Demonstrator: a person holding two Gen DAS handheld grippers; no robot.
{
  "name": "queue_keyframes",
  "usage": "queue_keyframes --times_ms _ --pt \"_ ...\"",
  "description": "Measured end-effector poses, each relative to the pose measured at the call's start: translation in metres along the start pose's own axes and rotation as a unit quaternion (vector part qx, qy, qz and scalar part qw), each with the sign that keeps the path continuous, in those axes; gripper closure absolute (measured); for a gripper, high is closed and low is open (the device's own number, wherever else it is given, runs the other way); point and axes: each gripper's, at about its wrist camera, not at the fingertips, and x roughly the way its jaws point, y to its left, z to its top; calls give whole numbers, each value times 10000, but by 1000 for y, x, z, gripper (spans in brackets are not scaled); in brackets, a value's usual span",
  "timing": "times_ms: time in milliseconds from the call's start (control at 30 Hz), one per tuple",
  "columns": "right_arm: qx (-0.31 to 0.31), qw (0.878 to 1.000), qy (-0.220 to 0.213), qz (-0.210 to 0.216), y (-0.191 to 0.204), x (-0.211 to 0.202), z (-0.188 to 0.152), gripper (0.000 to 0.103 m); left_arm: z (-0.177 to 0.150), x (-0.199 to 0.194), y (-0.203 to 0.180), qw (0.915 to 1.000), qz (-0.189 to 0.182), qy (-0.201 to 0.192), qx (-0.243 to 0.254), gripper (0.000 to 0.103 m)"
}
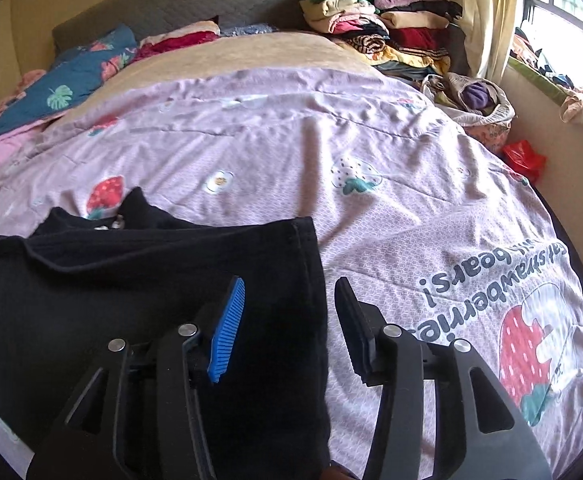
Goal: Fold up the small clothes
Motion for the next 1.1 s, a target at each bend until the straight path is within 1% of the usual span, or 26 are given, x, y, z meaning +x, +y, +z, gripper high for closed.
queue_keyframes --times_ms 33,67,100,133,233,300,367,467,500,533,600,667,700,733,767,800,833,900,967,1000,1033,1067,1100 --pt "22 10000 30 58 -1 3 -1 58 -1 3 -2 10000 9 -3 29 55" --pt "48 9998 40 169 -2 5 -2 65 -1 4 -4 10000 -4 -15 62 59" --pt "58 9997 40 238 -2 6 -2 76 -1 5 -5 9999 -72 -40 66 80" --pt "68 9995 13 311 -2 5 -3 96 -2 5 -6 9999 -110 -71 56 97" --pt "132 9986 -203 472 -5 -6 -3 96 -3 -1 -6 9997 -98 -194 91 99" --pt "304 9969 -387 609 -11 -17 0 96 -1 -13 -6 9991 -114 -394 134 99" --pt "441 9950 -534 714 -18 -25 6 96 1 -26 -9 9978 -71 -625 223 102" --pt "475 9942 -652 709 -22 -30 14 96 7 -35 -9 9948 195 -947 311 103" --pt "451 9943 -653 706 -22 -29 16 96 11 -34 -6 9947 266 -957 275 103" --pt "427 9947 -650 679 -21 -27 17 96 14 -31 -3 9955 248 -898 193 103" --pt "377 9957 -590 599 -18 -22 17 96 16 -25 2 9975 116 -699 82 103" --pt "322 9973 -437 488 -15 -13 15 96 15 -21 0 9981 48 -606 114 103" --pt "287 9979 -375 447 -14 -8 14 96 13 -19 0 9983 31 -572 112 96" --pt "241 9984 -319 410 -12 -5 12 95 12 -16 -1 9988 -13 -479 124 74" --pt "209 9986 -285 383 -11 -2 10 95 12 -10 -1 9992 -72 -379 75 65" --pt "221 9987 -244 388 -11 0 8 94 10 -8 -1 9993 -106 -346 60 59" --pt "256 9986 -214 402 -12 2 7 93 10 -2 -2 9995 -149 -278 63 59" --pt "305 9984 -173 433 -14 4 5 93 9 6 -4 9997 -97 -223 81 58" --pt "293 9986 -125 415 -14 6 4 92 8 17 -5 9999 -104 -74 96 61" --pt "283 9986 -119 427 -14 7 4 92 8 21 -5 9998 -184 -26 69 88" --pt "270 9985 -114 455 -14 7 4 93 8 23 -5 9997 -217 -6 55 96" --pt "275 9983 -135 491 -14 6 5 95 7 21 -5 9998 -188 -86 71 96" --pt "299 9978 -199 558 -16 3 5 96 7 18 -6 9996 -215 -153 69 96"
